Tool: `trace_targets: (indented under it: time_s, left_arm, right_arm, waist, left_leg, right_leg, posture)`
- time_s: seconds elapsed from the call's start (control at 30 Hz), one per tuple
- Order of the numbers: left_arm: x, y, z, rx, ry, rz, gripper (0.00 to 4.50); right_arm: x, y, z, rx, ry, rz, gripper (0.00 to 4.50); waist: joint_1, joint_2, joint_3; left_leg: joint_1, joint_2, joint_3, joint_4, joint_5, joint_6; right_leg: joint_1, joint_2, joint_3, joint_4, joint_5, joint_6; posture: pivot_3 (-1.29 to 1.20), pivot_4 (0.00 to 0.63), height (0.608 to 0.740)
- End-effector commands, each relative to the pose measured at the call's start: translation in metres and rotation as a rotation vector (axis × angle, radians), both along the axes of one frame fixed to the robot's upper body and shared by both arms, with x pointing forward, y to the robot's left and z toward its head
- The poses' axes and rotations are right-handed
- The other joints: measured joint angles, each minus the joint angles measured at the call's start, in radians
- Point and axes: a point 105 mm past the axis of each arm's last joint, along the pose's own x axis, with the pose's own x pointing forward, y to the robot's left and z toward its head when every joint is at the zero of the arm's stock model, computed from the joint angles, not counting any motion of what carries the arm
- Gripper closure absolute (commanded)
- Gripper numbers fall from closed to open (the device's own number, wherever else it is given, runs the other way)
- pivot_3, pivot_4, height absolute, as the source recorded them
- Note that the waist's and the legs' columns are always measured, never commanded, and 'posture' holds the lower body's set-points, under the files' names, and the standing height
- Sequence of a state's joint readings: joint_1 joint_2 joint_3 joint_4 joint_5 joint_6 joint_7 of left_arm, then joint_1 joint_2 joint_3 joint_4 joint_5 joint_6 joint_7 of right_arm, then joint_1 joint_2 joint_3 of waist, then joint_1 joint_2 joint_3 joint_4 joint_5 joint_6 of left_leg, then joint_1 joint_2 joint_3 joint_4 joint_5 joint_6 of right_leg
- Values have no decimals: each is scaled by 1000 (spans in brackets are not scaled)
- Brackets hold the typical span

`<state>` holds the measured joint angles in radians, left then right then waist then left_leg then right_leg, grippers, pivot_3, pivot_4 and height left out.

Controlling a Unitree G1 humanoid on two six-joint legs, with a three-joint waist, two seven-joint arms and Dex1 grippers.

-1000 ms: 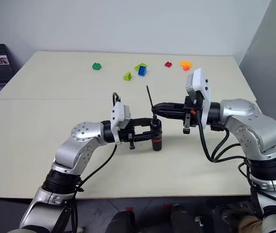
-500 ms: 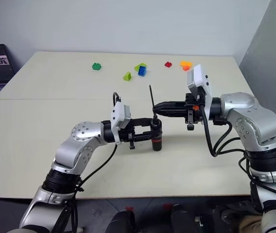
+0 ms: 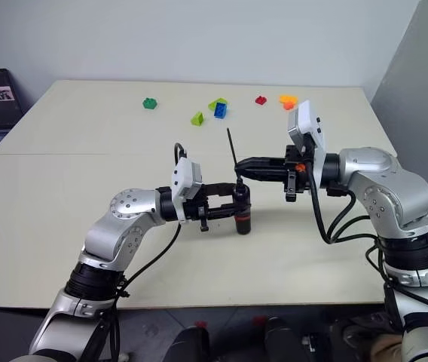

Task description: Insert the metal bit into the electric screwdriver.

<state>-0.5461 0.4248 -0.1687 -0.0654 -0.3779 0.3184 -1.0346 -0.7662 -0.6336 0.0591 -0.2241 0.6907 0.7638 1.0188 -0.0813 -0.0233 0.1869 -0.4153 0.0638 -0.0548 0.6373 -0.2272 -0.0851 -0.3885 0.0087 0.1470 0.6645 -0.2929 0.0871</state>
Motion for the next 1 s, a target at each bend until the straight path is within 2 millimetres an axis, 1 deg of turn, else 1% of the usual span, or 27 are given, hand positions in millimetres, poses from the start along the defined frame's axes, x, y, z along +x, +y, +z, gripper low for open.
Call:
trace_targets:
  time_s: [0.03, 0.17, 0.3, 0.63, 0.8, 0.9, 1.0]
  left_arm:
    - [4, 4, 10, -4, -44, 32, 2857]
    - [7, 5, 12, -20, -41, 50, 2857]
    - [8, 4, 13, -32, -34, 58, 2857]
    - [10, 2, 15, -40, -42, 67, 2857]
    - [9, 3, 15, -40, -45, 66, 2857]
    - [7, 3, 14, -32, -46, 55, 2857]
    - [6, 3, 13, -30, -44, 51, 2857]
  right_arm:
    - [2, -2, -8, -42, 42, -44, 4500]
    - [-3, -1, -6, -38, 37, -61, 4500]
    - [-8, -1, -8, -24, 49, -73, 4500]
    - [-7, 2, -15, -4, 85, -153, 4500]
    - [-10, 4, -19, 4, 105, -146, 4500]
    - [-13, 5, -16, 18, 86, -122, 4500]
    - [-17, 5, -6, 54, 25, -87, 4500]
  waist:
    - [0, 0, 0]
    - [0, 0, 0]
    - [0, 0, 0]
    - [0, 0, 0]
    - [0, 0, 0]
    - [0, 0, 0]
    - [0, 0, 0]
  left_leg:
    - [0, 0, 0, 0, 0, 0]
    - [0, 0, 0, 0, 0, 0]
    - [0, 0, 0, 0, 0, 0]
    - [0, 0, 0, 0, 0, 0]
    - [0, 0, 0, 0, 0, 0]
    - [0, 0, 0, 1, 0, 0]
    - [0, 0, 0, 1, 0, 0]
  right_leg:
    - [0, 0, 0, 0, 0, 0]
    - [0, 0, 0, 0, 0, 0]
    - [0, 0, 0, 0, 0, 0]
    - [0, 0, 0, 0, 0, 0]
    - [0, 0, 0, 0, 0, 0]
    - [0, 0, 0, 0, 0, 0]
    - [0, 0, 0, 0, 0, 0]
  posture:
    - [0, 150, 740]
    - [0, 150, 740]
    - [0, 150, 740]
    - [0, 150, 740]
    - [0, 150, 740]
    - [0, 150, 740]
    - [0, 150, 740]
